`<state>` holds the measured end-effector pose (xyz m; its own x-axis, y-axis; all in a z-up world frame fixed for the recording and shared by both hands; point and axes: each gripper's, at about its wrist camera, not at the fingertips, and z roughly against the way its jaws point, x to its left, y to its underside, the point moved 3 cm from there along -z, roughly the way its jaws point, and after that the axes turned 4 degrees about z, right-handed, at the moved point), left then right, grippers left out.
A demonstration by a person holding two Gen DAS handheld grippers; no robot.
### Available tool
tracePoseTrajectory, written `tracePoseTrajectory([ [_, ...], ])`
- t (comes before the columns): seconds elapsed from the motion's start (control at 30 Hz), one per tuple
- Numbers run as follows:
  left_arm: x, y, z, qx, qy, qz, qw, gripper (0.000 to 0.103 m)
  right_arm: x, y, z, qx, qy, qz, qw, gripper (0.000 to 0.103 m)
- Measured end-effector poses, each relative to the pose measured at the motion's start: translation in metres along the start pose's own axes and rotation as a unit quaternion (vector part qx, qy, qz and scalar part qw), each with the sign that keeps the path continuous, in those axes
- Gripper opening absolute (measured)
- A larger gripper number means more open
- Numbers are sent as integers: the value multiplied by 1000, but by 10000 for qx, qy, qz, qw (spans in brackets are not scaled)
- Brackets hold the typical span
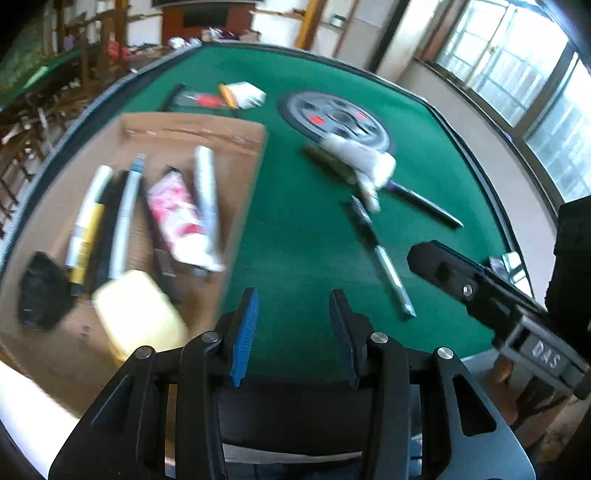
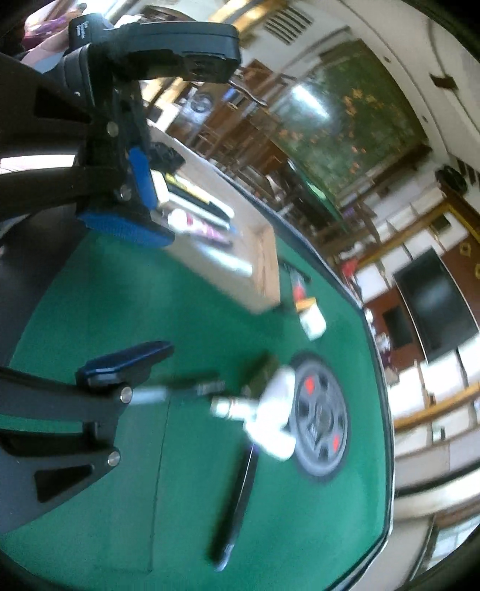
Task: Organize rigid objects
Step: 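Withdraw both tools from the tray back over the table, then grasp a clear ballpoint pen with the left tool while the right tool grasps the purple-capped black marker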
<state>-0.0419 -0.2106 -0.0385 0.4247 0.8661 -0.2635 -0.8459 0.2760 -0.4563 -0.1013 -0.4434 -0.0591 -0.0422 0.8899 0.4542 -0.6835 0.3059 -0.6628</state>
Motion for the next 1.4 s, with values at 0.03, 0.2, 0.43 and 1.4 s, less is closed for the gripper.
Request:
tracePoseTrajectory([
  [0.03, -6, 1, -4, 59, 31, -19, 10000, 39, -8, 2, 3, -1, 91, -89, 9999, 54],
  [0.2, -35, 0, -25, 410, 217, -161, 9988, 39, -40, 8, 21, -114, 423, -425, 9981, 54],
  [0.43, -72, -6, -56, 680, 146, -513, 9963, 39, -76, 14, 39, -256, 549, -868, 9944, 54],
  [1.4, -17, 9, -64, 660, 297, -368, 9967, 7, -130, -69, -28, 822, 1394, 464, 9857, 54],
])
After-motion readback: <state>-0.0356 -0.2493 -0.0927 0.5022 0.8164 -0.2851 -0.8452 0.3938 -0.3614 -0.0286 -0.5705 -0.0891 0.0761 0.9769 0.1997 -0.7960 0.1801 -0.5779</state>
